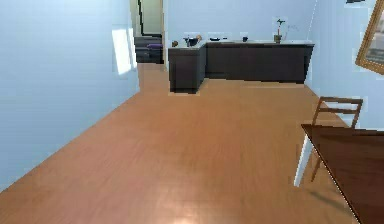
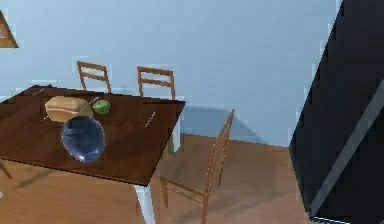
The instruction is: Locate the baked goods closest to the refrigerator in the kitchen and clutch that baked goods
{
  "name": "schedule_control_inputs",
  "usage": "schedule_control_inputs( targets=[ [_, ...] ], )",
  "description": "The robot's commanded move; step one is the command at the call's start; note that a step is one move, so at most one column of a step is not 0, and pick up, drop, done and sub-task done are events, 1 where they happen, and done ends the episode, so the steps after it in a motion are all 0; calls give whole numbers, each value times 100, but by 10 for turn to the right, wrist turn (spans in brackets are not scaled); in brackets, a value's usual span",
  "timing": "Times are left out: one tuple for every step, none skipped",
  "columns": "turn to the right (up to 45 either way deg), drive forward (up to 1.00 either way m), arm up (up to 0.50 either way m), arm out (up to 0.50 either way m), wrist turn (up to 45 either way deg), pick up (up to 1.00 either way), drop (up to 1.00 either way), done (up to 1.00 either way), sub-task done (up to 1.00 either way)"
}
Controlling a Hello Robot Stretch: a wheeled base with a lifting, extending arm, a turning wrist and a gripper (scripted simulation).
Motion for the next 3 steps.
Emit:
schedule_control_inputs(
  targets=[
    [90,0,0,0,0,0,0,0,0],
    [0,100,0,0,0,0,0,0,0],
    [0,100,0,0,0,0,0,0,0]
  ],
)
